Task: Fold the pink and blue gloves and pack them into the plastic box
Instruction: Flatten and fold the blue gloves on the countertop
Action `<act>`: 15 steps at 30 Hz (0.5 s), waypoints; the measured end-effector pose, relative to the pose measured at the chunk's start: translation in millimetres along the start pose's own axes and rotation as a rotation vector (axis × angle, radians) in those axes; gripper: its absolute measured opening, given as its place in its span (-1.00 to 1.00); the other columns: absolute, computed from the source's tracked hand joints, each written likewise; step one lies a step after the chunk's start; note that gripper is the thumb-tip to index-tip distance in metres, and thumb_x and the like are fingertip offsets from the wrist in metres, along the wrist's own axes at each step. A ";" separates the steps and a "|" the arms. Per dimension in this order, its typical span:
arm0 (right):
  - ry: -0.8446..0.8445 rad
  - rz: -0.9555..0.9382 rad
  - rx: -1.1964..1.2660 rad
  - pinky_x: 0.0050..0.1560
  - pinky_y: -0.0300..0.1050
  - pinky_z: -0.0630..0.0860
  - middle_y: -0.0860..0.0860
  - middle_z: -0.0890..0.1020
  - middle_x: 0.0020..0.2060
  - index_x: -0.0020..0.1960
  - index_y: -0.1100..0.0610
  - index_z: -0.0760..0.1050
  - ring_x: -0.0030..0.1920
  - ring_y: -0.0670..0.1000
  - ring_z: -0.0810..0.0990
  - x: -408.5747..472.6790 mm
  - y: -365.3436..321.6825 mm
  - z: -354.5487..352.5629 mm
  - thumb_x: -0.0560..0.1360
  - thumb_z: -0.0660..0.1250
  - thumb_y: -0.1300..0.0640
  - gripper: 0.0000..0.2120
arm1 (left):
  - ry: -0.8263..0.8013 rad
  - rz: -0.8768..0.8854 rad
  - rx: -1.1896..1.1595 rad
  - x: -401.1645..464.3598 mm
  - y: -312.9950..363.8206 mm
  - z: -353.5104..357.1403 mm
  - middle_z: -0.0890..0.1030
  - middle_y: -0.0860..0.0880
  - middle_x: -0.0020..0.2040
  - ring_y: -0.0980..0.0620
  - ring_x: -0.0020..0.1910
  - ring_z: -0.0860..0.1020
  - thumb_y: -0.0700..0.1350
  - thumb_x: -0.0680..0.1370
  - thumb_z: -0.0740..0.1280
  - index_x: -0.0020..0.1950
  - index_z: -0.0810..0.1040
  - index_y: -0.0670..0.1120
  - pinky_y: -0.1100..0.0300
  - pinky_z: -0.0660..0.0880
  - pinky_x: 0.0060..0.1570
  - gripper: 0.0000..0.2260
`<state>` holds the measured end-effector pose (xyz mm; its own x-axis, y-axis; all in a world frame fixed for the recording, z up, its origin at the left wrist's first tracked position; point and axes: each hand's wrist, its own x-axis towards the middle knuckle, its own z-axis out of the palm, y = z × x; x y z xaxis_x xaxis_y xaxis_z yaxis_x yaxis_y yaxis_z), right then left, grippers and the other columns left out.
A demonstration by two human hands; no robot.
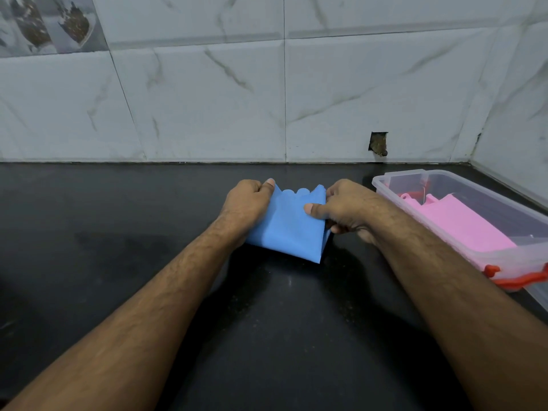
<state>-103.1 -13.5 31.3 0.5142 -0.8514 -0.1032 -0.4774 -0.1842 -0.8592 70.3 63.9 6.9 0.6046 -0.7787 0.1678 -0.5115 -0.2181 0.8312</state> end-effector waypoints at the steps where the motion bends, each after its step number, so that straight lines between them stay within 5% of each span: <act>1: 0.022 -0.004 0.023 -0.41 -0.18 0.54 0.19 0.68 0.03 0.17 0.28 0.53 -0.27 0.04 0.59 0.7 0.5 -0.3 0.52 0.48 0.12 -0.68 | -0.029 -0.010 -0.004 0.3 0.8 -2.6 0.52 -0.13 -0.20 -0.05 -0.23 0.46 0.19 0.66 0.20 -0.13 0.49 -0.16 0.07 0.40 -0.14 -0.57; 6: 0.166 -0.045 0.110 -0.05 0.23 0.68 0.17 0.65 0.10 0.25 0.21 0.50 0.06 0.22 0.68 5.3 2.9 -0.9 0.60 0.36 0.16 -0.75 | -0.337 -0.160 -0.107 -7.2 10.1 -23.3 0.69 -0.02 -0.10 0.00 -0.24 0.60 0.32 0.56 0.32 0.14 0.66 -0.21 0.19 0.52 -0.20 -0.42; 10: 0.291 -0.120 -0.105 -0.04 0.04 0.58 0.06 0.57 0.12 0.24 0.18 0.42 0.06 0.11 0.58 5.6 1.5 0.6 0.64 0.25 0.04 -0.74 | -0.527 -0.153 -0.200 -11.9 10.0 -32.8 0.74 -0.13 0.13 -0.02 0.02 0.69 -0.01 0.57 0.44 0.24 0.65 -0.22 0.14 0.63 0.01 -0.65; 15: 0.319 -0.127 -0.295 -0.25 -0.06 0.34 0.07 0.46 -0.03 0.18 0.19 0.34 -0.14 0.06 0.46 11.8 5.7 6.3 0.68 0.15 0.04 -0.79 | -0.490 -0.203 -0.146 -14.9 9.1 -28.5 0.72 -0.20 0.08 -0.03 -0.16 0.66 -0.12 0.62 0.41 0.27 0.62 -0.29 0.17 0.61 -0.24 -0.69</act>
<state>-95.3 -21.5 22.0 0.3583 -0.9134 0.1933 -0.6312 -0.3896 -0.6707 74.0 90.4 27.0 0.3092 -0.9199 -0.2412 -0.3030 -0.3357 0.8919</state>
